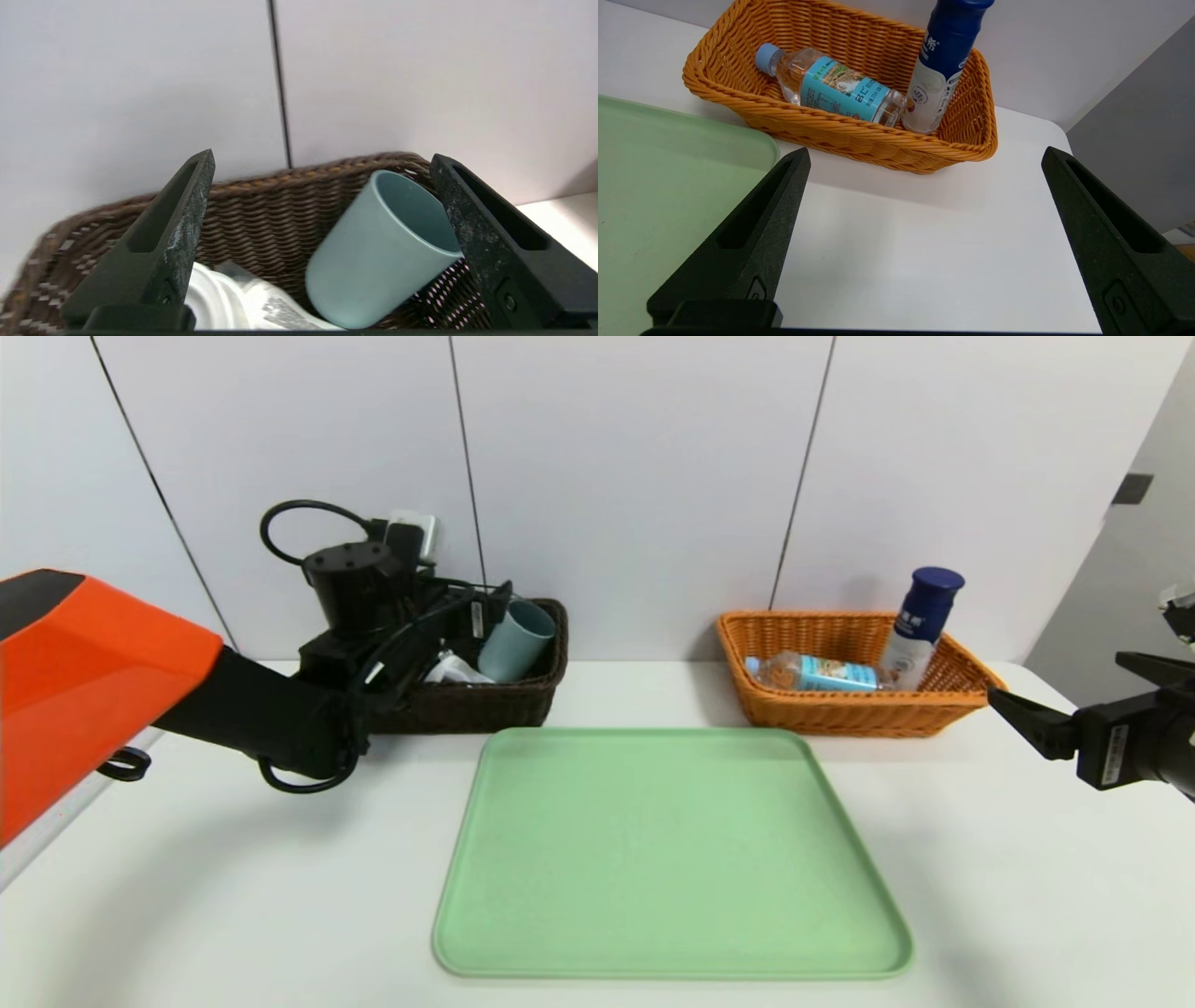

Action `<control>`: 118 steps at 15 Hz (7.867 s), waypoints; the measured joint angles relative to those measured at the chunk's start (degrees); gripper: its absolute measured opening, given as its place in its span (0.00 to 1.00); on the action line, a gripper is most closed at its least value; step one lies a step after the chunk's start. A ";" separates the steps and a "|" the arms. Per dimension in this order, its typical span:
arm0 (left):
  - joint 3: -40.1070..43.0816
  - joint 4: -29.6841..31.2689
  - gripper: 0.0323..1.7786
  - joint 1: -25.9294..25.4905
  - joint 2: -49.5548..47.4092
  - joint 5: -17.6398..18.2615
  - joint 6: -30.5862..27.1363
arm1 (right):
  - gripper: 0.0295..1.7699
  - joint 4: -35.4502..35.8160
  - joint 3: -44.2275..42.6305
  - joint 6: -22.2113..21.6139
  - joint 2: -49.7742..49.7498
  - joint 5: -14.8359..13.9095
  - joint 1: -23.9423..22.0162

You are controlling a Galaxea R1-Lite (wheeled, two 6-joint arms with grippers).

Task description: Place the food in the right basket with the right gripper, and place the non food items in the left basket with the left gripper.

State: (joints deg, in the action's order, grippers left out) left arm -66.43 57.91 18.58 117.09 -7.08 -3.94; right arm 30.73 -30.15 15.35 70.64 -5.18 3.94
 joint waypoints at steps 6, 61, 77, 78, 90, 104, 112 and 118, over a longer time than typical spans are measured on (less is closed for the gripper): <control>3.34 -12.95 0.94 -5.07 -10.09 -0.27 0.44 | 0.97 0.02 0.17 0.17 -0.66 0.00 0.00; 60.83 -46.47 0.95 -15.97 -102.49 -4.41 5.39 | 0.97 -51.13 4.63 -4.50 -66.74 16.29 -3.86; 59.40 -48.74 0.95 -18.22 -117.02 0.30 -1.82 | 0.97 -39.57 7.88 -4.66 -70.72 17.97 -3.91; 61.36 -45.87 0.95 -18.22 -117.07 0.74 -3.45 | 0.97 -35.72 9.75 -4.50 -70.72 17.64 -3.89; 66.43 -46.03 0.95 -18.22 -117.14 4.25 -4.18 | 0.97 -18.29 29.53 -1.18 -70.72 15.29 -3.94; 65.85 -59.72 0.95 -18.22 -117.16 8.98 -1.88 | 0.97 -34.80 28.39 -12.29 -70.72 6.66 -3.86; 65.83 -59.06 0.95 -18.22 -117.16 7.03 4.18 | 0.97 -34.32 28.48 -15.27 -70.72 5.00 -3.89; 66.07 -58.43 0.95 -18.25 -117.16 6.92 4.46 | 0.97 -34.28 28.50 -15.27 -70.72 4.97 -3.89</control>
State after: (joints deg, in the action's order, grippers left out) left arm -0.35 -0.52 0.33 -0.07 -0.16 0.52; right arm -3.55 -1.65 0.07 -0.07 -0.21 0.05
